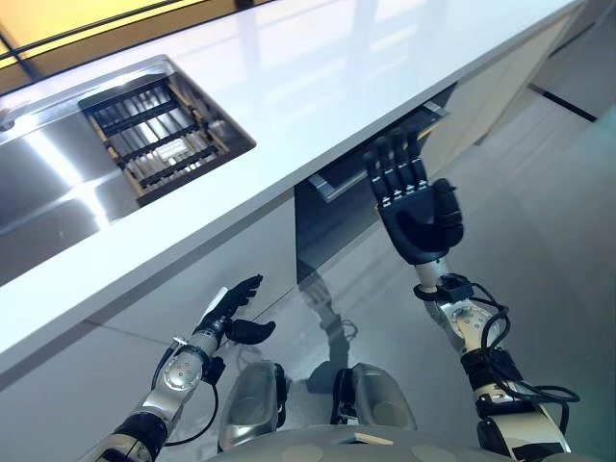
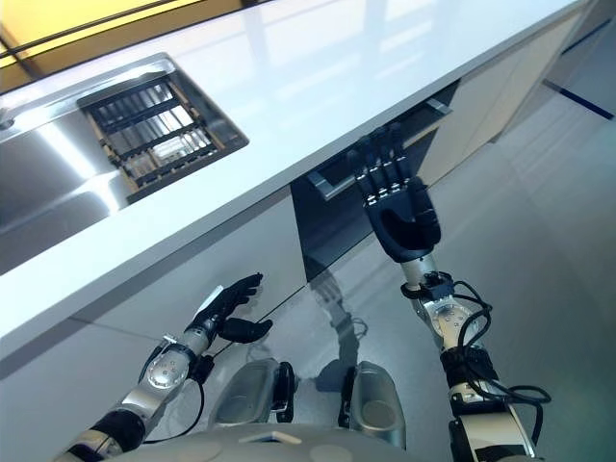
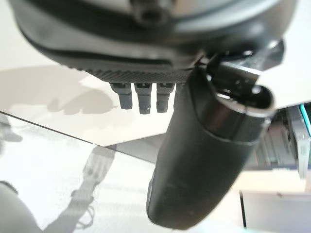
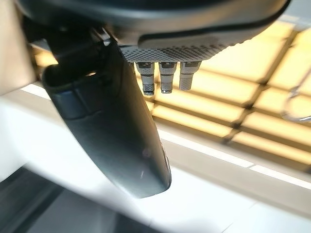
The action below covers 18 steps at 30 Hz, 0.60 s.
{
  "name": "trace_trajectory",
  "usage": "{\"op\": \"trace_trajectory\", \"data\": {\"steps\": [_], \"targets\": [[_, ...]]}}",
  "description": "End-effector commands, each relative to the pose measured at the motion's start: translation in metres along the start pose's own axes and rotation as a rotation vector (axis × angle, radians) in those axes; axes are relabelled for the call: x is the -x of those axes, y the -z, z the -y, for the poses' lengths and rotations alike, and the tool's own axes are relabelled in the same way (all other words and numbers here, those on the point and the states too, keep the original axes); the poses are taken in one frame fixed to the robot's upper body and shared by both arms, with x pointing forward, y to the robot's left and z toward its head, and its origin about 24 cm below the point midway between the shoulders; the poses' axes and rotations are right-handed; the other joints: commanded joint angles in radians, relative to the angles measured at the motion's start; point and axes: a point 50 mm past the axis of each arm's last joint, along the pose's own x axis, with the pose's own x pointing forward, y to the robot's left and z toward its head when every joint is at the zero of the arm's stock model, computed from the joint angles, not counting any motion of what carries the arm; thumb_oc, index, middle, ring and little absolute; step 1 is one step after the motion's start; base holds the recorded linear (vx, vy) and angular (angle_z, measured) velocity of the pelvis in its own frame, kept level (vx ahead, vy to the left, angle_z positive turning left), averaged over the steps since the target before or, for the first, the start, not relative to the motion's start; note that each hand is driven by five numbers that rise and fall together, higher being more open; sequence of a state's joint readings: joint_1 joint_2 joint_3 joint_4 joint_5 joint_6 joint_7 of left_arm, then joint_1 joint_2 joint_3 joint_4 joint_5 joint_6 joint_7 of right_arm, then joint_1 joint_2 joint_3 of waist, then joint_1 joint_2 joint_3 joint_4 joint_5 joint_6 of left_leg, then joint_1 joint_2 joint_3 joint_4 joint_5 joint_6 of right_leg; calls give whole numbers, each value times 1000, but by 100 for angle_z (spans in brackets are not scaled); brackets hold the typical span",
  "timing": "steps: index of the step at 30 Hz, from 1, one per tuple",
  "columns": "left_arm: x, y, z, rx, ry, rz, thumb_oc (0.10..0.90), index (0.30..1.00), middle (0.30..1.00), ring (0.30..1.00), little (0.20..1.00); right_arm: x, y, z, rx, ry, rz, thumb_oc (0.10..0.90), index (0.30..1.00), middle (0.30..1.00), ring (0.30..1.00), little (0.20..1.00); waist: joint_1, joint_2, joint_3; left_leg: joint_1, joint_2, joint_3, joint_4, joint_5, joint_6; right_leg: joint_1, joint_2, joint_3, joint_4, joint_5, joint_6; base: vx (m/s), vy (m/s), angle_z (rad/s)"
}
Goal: Pick up plates and place into dishwasher.
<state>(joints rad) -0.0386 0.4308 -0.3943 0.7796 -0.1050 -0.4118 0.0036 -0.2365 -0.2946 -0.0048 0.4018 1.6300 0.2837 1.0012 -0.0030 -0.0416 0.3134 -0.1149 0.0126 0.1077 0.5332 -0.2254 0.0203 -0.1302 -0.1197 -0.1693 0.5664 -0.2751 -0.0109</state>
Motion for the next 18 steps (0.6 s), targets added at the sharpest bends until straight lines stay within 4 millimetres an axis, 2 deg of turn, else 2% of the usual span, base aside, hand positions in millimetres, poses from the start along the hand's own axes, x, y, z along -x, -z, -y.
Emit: {"op": "trace_trajectory", "data": {"steps": [1, 2, 3, 6, 8, 9, 11, 14, 15, 16, 17, 18], "targets": [[6, 14, 14, 28, -29, -16, 800, 900, 900, 900, 900, 3, -19, -25, -69, -203, 257, 800, 900, 900, 900, 900, -40, 17, -140, 102, 1, -7, -245, 72, -18, 112, 18, 40, -280, 162, 79, 101, 134, -30], [6, 16, 15, 31, -32, -26, 800, 900, 900, 900, 900, 7, -19, -24, -75, -189, 256, 800, 900, 900, 900, 900, -44, 18, -144, 108, 2, -3, -263, 80, -19, 116, 19, 42, -297, 169, 81, 42, 51, -45], [10, 25, 17, 36, -32, -79, 800, 900, 900, 900, 900, 21, -14, -18, -97, -118, 235, 800, 900, 900, 900, 900, -60, 22, -155, 123, 4, 5, -308, 103, -24, 124, 23, 50, -337, 190, 89, 14, 44, -76], [18, 46, 19, 52, -24, -205, 800, 900, 900, 900, 900, 76, 15, 4, -223, 148, 181, 800, 900, 900, 900, 900, -100, 31, -180, 160, 13, 24, -445, 171, -33, 134, 30, 85, -440, 252, 110, -9, 37, -68], [24, 58, 21, 104, 7, -294, 800, 900, 900, 900, 900, 105, 33, 12, -285, 279, 169, 800, 900, 900, 900, 900, -112, 35, -188, 181, 14, 31, -521, 207, -36, 141, 33, 95, -494, 285, 118, 1, 15, -36], [26, 63, 23, 115, 13, -325, 800, 900, 900, 900, 900, 126, 41, 17, -301, 382, 167, 800, 900, 900, 900, 900, -118, 35, -194, 190, 13, 37, -556, 221, -36, 144, 35, 100, -522, 302, 124, 15, -1, -32], [27, 68, 22, 135, 14, -365, 800, 900, 900, 900, 900, 157, 47, 25, -276, 608, 161, 800, 900, 900, 900, 900, -123, 37, -202, 204, 8, 41, -601, 238, -35, 152, 37, 102, -564, 324, 129, 11, 3, -27], [27, 71, 28, 188, 6, -393, 800, 900, 900, 900, 900, 221, 54, 32, -124, 1082, 68, 800, 900, 900, 900, 900, -124, 41, -213, 217, 5, 48, -615, 232, -31, 164, 42, 106, -612, 346, 125, 41, 22, -4], [28, 73, 33, 208, 3, -403, 800, 900, 900, 900, 900, 249, 53, 29, -39, 1289, 28, 800, 900, 900, 900, 900, -119, 43, -220, 220, 5, 51, -618, 230, -29, 171, 46, 107, -619, 345, 121, 71, 22, -2], [29, 74, 36, 222, 1, -418, 800, 900, 900, 900, 900, 264, 48, 27, 61, 1464, -23, 800, 900, 900, 900, 900, -115, 46, -222, 221, 6, 51, -618, 228, -27, 175, 49, 107, -617, 342, 119, 113, -1, -9], [29, 76, 47, 244, 6, -460, 800, 900, 900, 900, 900, 289, 39, 22, 375, 1827, -391, 800, 900, 900, 900, 900, -102, 49, -223, 229, 4, 44, -614, 220, -23, 189, 52, 104, -611, 332, 114, 90, -25, -8], [29, 76, 50, 236, 9, -476, 800, 900, 900, 900, 900, 289, 34, 22, 541, 1869, -590, 800, 900, 900, 900, 900, -95, 48, -226, 225, 4, 42, -615, 225, -22, 184, 51, 100, -610, 335, 112, 64, -46, -4]]}}
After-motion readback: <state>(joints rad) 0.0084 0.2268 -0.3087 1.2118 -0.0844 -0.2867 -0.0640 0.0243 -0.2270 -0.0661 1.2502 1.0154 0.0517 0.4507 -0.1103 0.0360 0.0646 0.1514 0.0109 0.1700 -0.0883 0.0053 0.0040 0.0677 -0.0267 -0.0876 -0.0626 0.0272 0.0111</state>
